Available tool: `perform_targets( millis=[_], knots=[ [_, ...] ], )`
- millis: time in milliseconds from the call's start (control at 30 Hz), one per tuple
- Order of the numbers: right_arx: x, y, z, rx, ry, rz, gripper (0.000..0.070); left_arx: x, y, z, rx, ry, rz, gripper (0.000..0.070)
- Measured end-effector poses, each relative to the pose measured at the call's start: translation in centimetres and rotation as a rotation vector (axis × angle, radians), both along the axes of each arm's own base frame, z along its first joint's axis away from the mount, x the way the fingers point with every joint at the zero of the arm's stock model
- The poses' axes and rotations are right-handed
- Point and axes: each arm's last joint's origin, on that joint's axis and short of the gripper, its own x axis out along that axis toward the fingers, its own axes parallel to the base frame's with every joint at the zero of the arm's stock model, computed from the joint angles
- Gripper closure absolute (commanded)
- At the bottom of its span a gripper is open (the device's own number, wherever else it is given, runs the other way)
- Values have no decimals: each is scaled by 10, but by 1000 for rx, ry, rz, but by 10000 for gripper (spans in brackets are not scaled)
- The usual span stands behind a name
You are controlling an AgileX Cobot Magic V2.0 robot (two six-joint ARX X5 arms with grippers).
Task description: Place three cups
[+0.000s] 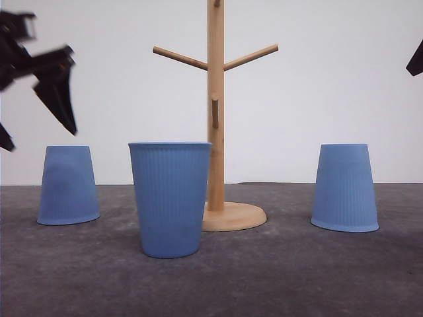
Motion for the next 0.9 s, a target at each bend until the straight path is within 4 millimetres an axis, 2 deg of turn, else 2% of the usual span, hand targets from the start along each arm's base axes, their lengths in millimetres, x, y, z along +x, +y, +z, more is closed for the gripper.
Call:
perform_targets(
  millis=[167, 467, 667, 900],
  knots=[
    [0, 0, 0, 0, 0, 0, 295, 27, -4, -9, 9, 43, 1, 96],
    [0, 0, 0, 0, 0, 0, 295, 57, -9, -23, 27, 79, 4, 97],
    [0, 0, 0, 0, 0, 0, 295, 67, -10, -36, 35, 82, 9, 97],
    [0, 0, 0, 0, 0, 0, 295, 69, -9, -38, 89, 70, 7, 97]
  ],
)
